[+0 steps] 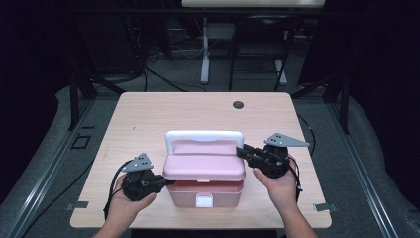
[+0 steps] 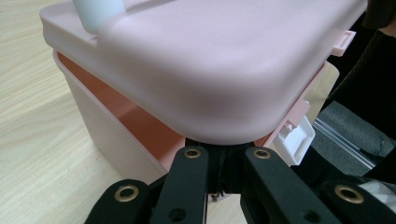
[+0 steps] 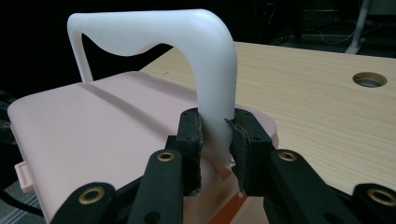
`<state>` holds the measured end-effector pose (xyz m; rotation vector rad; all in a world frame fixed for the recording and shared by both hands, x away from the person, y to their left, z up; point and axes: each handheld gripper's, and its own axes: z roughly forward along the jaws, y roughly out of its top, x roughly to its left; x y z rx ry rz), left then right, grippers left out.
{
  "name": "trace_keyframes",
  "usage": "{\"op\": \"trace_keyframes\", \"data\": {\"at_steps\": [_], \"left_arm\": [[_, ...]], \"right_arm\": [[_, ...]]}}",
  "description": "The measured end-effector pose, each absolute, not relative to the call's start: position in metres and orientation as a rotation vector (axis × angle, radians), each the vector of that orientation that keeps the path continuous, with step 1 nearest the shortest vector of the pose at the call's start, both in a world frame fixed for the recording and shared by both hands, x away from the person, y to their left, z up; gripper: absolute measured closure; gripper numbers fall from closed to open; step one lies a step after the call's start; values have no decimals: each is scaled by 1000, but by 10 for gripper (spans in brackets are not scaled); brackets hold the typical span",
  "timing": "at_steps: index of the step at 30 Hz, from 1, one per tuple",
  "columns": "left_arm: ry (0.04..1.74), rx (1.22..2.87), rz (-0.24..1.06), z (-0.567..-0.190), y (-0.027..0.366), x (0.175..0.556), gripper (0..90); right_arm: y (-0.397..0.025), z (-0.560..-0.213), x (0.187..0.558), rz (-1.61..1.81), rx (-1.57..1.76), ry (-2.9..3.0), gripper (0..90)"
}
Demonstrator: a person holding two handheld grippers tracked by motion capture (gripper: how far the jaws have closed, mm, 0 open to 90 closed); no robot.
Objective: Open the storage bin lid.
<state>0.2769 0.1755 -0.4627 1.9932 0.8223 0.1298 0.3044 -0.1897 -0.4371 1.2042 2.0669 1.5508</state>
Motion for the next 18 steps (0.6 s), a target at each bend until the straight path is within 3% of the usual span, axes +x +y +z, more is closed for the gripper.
{"op": "trace_keyframes", "data": {"at_steps": [18], "left_arm": [[812,1980,139,-458,173,275,896]], "right_arm": [[-199,-432,297,1579,1198,2055,719]]}}
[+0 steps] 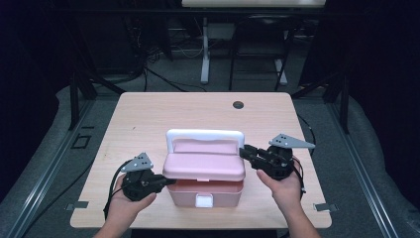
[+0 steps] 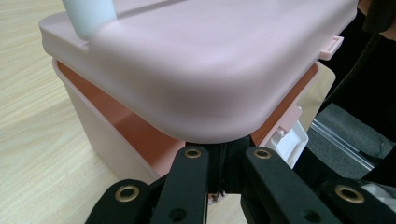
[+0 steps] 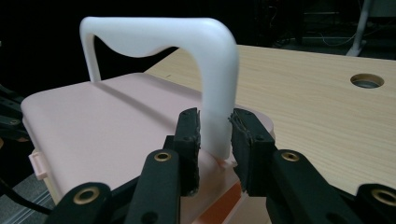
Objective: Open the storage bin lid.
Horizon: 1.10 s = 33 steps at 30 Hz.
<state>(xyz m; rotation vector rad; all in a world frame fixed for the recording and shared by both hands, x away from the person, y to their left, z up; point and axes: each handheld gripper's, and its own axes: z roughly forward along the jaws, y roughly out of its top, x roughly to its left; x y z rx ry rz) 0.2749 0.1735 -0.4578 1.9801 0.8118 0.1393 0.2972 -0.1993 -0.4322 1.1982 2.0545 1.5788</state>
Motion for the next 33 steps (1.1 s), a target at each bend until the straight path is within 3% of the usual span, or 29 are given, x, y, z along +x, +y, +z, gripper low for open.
{"op": "trace_keyframes", "data": {"at_steps": [11,23,33], "left_arm": [[802,1980,159,-446,172,279,896],[802,1976,178,-430,171,285,896],[805,1952,183,-422,170,291,896]], "right_arm": [[-214,-433,284,1545,1199,2046,788],[-224,-453,274,1468,1263,2056,779],[-211,-468,268,1468,1217,2144,896]]}}
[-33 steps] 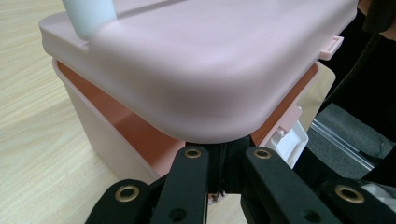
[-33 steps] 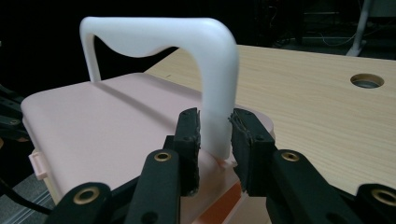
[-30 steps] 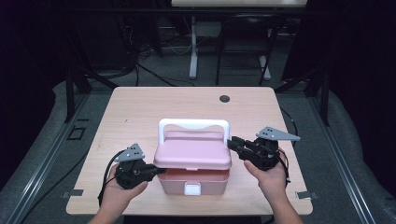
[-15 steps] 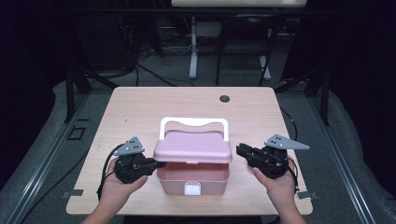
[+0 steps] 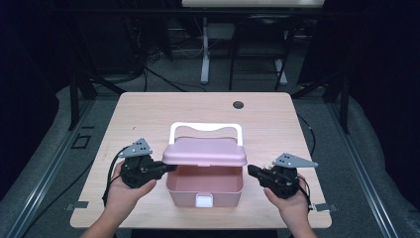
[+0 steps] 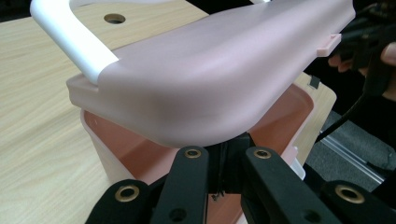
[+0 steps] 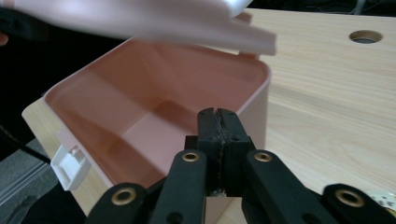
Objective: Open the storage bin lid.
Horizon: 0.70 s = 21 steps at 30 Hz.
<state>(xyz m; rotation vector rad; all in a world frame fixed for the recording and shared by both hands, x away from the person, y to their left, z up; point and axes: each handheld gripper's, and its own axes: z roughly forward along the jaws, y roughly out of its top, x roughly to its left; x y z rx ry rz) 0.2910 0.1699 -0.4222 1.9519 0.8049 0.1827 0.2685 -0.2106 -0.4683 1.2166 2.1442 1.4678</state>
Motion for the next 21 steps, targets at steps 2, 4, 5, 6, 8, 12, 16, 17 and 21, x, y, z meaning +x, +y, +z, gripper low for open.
{"op": "trace_keyframes", "data": {"at_steps": [2,4,5,6,8,12,16,17,21], "left_arm": [[804,1951,182,-421,170,292,896],[806,1947,184,-419,170,294,896],[807,1952,188,-418,171,294,896],[807,1945,184,-417,171,295,896],[805,1943,181,-416,171,296,896],[809,1940,180,-413,170,299,896],[811,1933,184,-411,170,301,896],[811,1936,184,-410,170,302,896],[813,1930,182,-408,170,304,896]], "right_arm": [[-205,-471,268,1461,1193,2167,898],[-200,-474,267,1455,1170,2186,899],[-197,-475,266,1453,1155,2195,899],[-195,-476,266,1446,1146,2206,899],[-190,-478,266,1439,1128,2221,900],[-182,-482,265,1425,1107,2248,900],[-177,-487,265,1419,1107,2274,900],[-175,-488,264,1420,1104,2278,900],[-172,-491,264,1419,1097,2292,900]]}}
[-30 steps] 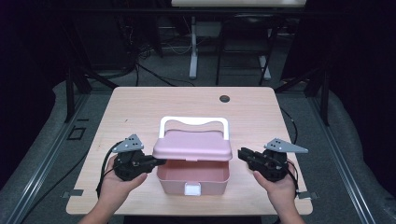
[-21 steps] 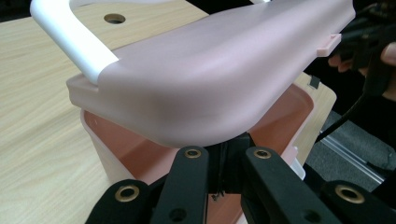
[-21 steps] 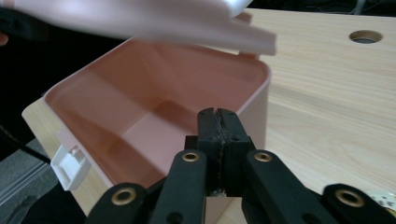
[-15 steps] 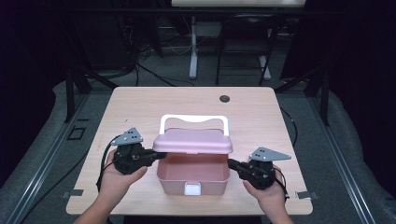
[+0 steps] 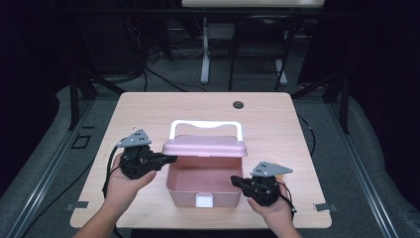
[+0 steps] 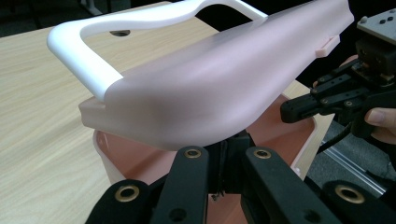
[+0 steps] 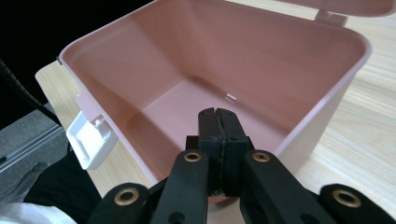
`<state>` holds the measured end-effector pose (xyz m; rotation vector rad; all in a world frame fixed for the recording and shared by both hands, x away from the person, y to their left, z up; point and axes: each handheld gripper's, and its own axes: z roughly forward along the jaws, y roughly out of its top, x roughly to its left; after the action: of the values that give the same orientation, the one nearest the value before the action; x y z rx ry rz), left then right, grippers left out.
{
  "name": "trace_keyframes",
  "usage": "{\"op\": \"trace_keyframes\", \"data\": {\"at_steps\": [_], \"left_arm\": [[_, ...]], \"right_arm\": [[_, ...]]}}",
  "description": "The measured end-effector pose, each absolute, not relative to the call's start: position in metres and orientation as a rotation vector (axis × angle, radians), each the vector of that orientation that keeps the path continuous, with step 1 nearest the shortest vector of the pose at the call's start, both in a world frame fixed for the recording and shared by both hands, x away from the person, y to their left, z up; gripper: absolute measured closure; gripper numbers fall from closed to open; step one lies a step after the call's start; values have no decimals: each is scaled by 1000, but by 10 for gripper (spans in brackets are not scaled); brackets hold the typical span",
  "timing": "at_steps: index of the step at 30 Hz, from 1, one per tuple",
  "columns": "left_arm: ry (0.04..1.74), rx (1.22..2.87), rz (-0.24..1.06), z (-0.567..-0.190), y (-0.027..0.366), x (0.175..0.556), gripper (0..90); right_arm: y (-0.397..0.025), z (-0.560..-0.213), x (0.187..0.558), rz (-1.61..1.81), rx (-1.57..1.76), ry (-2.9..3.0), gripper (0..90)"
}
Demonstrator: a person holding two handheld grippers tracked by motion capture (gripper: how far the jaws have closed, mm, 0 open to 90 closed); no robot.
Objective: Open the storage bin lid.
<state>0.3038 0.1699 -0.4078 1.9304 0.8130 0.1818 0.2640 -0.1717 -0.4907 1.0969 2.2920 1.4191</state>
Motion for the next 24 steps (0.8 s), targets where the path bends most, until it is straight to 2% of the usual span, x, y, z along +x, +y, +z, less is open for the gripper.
{"op": "trace_keyframes", "data": {"at_steps": [24], "left_arm": [[824,1908,192,-399,170,314,897]], "right_arm": [[-169,-496,263,1424,1098,2318,900]]}}
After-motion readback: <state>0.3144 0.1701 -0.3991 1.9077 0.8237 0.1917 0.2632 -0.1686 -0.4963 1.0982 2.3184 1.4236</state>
